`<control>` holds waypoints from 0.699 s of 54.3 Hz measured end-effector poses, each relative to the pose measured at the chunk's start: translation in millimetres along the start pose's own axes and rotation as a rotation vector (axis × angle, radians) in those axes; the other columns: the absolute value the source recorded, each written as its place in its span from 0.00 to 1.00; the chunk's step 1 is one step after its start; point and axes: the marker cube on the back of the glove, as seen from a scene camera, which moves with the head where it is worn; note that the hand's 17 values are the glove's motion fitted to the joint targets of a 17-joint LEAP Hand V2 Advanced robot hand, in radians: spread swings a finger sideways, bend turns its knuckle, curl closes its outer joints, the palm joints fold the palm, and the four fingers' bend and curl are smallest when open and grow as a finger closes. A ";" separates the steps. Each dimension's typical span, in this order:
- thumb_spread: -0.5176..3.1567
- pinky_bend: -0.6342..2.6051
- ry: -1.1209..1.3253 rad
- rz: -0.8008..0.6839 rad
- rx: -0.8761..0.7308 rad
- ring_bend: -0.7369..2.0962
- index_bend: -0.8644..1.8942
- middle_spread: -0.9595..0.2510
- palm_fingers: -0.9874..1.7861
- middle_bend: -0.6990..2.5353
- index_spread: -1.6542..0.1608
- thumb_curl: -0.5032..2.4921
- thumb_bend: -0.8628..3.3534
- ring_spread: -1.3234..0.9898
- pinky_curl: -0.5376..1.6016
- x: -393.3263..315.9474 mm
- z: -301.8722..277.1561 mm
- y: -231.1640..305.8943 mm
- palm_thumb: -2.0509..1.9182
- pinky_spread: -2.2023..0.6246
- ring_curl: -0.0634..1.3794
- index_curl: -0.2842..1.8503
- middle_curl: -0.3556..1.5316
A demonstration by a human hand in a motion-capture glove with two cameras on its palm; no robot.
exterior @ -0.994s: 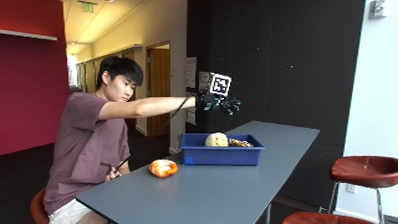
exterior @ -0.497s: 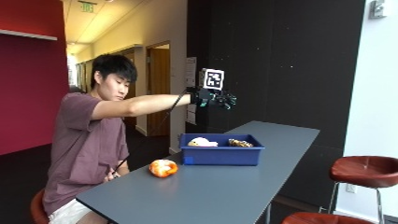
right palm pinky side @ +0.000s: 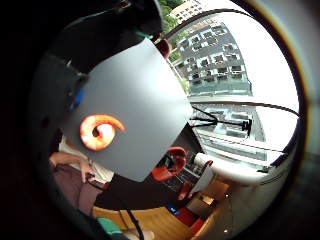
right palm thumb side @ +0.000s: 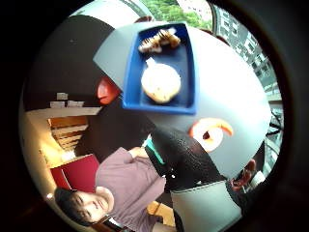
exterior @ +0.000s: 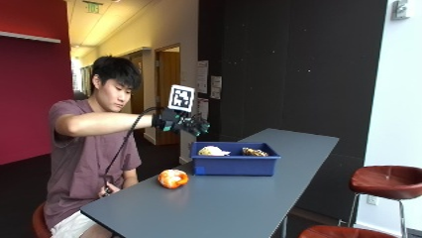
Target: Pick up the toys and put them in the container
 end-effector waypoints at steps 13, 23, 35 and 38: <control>0.46 0.50 0.074 -0.012 -0.146 0.38 0.34 0.84 0.26 0.25 0.82 0.28 0.20 0.59 0.41 16.3 153.9 15.7 0.51 0.80 0.30 0.20 0.30; 0.45 0.49 -0.073 -0.064 -0.219 0.36 0.33 0.85 0.25 0.26 0.83 0.27 0.19 0.59 0.41 17.9 213.2 10.9 0.51 0.80 0.29 0.20 0.30; 0.45 0.44 -0.102 -0.141 0.121 0.39 0.37 0.82 0.37 0.30 0.81 0.27 0.20 0.58 0.39 11.3 227.3 16.7 0.51 0.80 0.31 0.21 0.33; 0.46 0.42 -0.008 -0.095 0.254 0.45 0.38 0.79 0.47 0.34 0.81 0.28 0.20 0.55 0.38 23.2 227.9 15.3 0.52 0.80 0.33 0.22 0.36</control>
